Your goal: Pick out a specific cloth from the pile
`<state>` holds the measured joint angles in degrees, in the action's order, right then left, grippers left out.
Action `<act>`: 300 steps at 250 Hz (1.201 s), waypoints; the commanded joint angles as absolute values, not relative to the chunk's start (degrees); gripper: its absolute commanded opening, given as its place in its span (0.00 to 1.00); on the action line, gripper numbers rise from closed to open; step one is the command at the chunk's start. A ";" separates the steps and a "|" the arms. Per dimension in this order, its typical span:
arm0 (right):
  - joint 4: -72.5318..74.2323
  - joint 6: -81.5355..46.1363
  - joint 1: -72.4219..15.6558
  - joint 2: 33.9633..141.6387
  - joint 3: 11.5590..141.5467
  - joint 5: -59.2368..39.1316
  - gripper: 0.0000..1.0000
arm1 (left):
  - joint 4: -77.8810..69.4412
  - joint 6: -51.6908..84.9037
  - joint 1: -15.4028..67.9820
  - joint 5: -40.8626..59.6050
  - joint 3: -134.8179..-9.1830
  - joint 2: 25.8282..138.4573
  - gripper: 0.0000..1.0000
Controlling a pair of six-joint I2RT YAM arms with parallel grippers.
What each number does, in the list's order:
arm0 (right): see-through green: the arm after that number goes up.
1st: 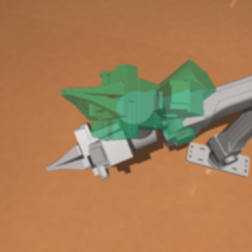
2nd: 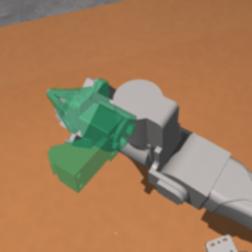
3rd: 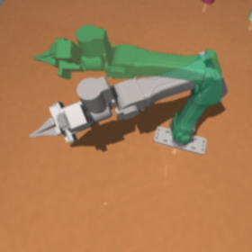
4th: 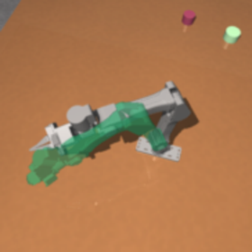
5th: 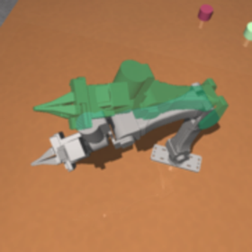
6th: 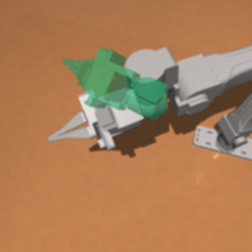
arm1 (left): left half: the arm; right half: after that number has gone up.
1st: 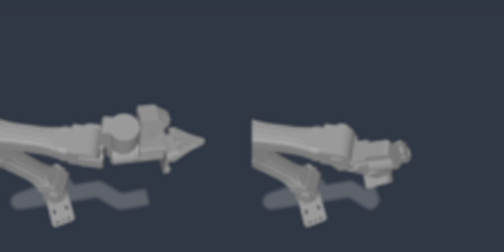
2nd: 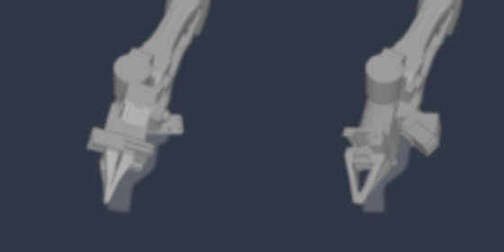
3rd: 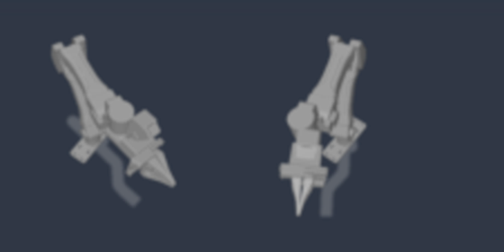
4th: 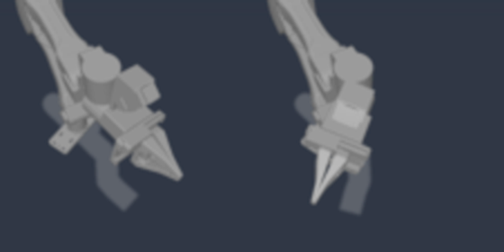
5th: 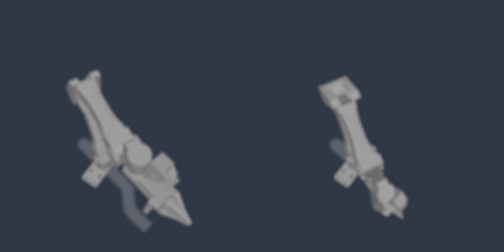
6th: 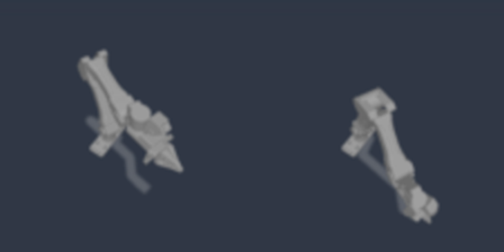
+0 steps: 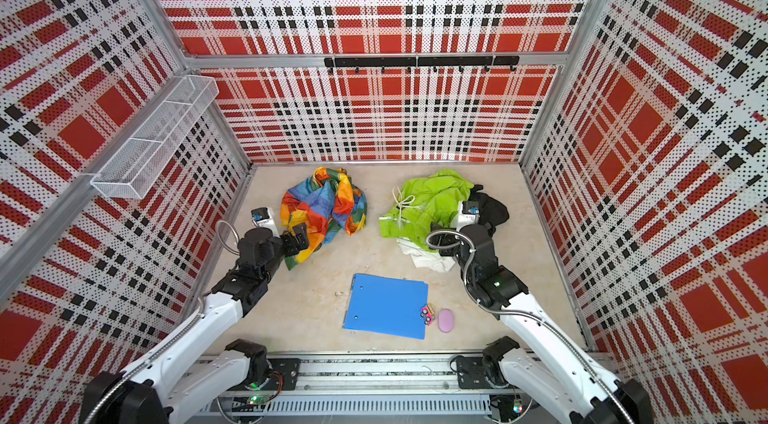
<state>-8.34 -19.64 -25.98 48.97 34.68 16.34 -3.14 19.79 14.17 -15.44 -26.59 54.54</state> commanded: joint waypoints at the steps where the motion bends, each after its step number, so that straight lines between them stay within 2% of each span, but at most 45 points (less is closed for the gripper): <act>1: -4.87 -18.67 -21.66 46.96 32.24 18.88 1.00 | -12.91 13.11 13.67 -22.30 -22.72 52.77 0.99; 30: -5.10 -19.31 -15.29 47.58 31.99 16.96 1.00 | -21.02 9.18 10.84 -22.82 -20.06 55.47 0.99; 83: -0.48 -15.59 -6.70 51.08 30.53 14.06 1.00 | -36.68 5.20 8.64 -21.51 -18.65 67.51 0.99; 150: 11.38 -11.04 -0.50 56.17 25.80 9.61 1.00 | -50.47 1.96 4.35 -15.10 -19.84 80.67 0.99; 175: 17.85 -10.17 0.09 59.01 23.39 11.64 1.00 | -52.70 0.48 2.87 -13.04 -20.62 83.09 0.99; 213: 25.66 -9.44 0.18 62.43 20.88 15.75 1.00 | -67.74 3.35 -1.05 -6.49 -16.35 89.44 0.99; 274: 41.20 -6.65 0.26 70.93 17.49 17.09 1.00 | -65.68 0.49 -0.39 -1.86 -17.63 90.30 0.99; 300: 52.08 -3.98 0.35 76.33 15.61 16.85 1.00 | -65.65 0.42 -0.25 -1.76 -17.59 90.18 0.99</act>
